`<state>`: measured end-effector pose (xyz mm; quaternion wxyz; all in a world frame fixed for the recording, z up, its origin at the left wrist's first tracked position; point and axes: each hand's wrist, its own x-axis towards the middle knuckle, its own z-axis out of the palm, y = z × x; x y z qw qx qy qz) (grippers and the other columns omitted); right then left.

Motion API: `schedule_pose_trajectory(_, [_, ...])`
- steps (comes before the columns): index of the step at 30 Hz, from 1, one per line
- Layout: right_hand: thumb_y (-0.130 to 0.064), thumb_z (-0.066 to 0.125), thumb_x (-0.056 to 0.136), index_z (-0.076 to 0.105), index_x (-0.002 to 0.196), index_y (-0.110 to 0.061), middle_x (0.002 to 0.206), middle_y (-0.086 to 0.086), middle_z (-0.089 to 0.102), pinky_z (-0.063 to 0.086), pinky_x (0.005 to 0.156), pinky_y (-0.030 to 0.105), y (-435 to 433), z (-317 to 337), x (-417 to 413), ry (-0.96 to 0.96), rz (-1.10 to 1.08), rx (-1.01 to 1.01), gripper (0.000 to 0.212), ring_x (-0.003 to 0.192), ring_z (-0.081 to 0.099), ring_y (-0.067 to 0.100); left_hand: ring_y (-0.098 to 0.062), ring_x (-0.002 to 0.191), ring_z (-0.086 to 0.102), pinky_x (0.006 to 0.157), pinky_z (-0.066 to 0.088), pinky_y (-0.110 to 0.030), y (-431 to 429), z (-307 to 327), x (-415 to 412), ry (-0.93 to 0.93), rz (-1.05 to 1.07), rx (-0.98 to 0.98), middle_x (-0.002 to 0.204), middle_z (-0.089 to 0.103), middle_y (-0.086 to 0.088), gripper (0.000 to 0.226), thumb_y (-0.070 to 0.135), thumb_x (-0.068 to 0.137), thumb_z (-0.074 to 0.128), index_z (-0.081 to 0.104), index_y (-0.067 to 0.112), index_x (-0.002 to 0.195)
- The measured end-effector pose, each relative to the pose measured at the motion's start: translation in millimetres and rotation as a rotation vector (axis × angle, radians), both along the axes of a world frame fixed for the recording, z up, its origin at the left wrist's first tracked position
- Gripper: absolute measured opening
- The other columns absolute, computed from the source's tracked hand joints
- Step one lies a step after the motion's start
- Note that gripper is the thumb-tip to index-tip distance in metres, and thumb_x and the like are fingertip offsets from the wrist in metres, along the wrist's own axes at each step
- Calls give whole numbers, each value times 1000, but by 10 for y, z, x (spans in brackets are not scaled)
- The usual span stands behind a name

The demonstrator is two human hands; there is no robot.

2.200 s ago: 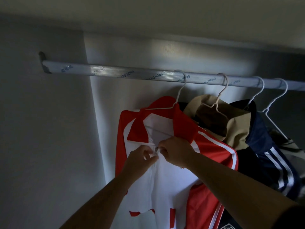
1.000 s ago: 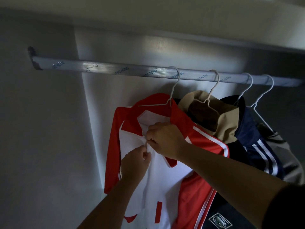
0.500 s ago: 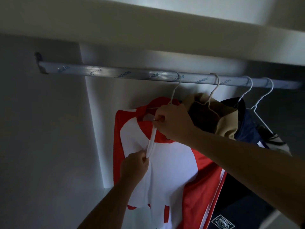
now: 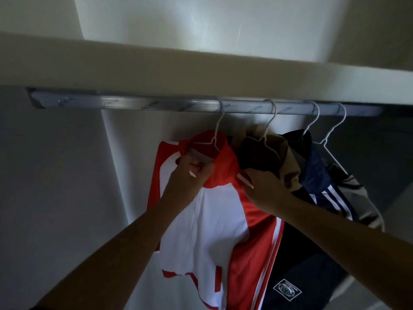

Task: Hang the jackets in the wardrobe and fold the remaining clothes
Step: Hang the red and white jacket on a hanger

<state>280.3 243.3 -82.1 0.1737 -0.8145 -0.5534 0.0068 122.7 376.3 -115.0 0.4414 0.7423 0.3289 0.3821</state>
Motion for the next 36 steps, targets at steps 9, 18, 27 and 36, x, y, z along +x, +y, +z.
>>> schedule_pose_trajectory(9, [-39,51,91,64,114,-16,115,2,62,38,90,33,-373,-35,-292,-483,126,65,35,106,56,21,-19,73,59,74,51,-30,-76,463,42,245,-17,318,76,61,-5,22,-1,94,45,60,11,83])
schedule_pose_trajectory(18, [-35,47,99,40,133,-14,111,3,67,51,79,22,-582,-310,-661,222,45,84,40,95,67,16,-9,73,56,67,48,-24,-139,644,117,439,-166,174,80,57,3,5,12,91,54,56,13,96])
schedule_pose_trajectory(27, [-38,60,92,51,122,-12,107,3,69,52,76,20,-671,-499,-759,318,117,150,40,91,68,15,-11,67,51,62,44,-19,-253,815,62,369,-74,-164,76,53,-2,30,-2,95,37,51,14,75])
schedule_pose_trajectory(36, [-48,51,94,60,114,-15,97,1,70,38,68,16,-670,-653,-862,-38,128,138,40,81,68,13,-18,78,56,77,50,-30,-347,705,-27,91,70,-354,87,59,-8,22,-1,93,39,58,10,92])
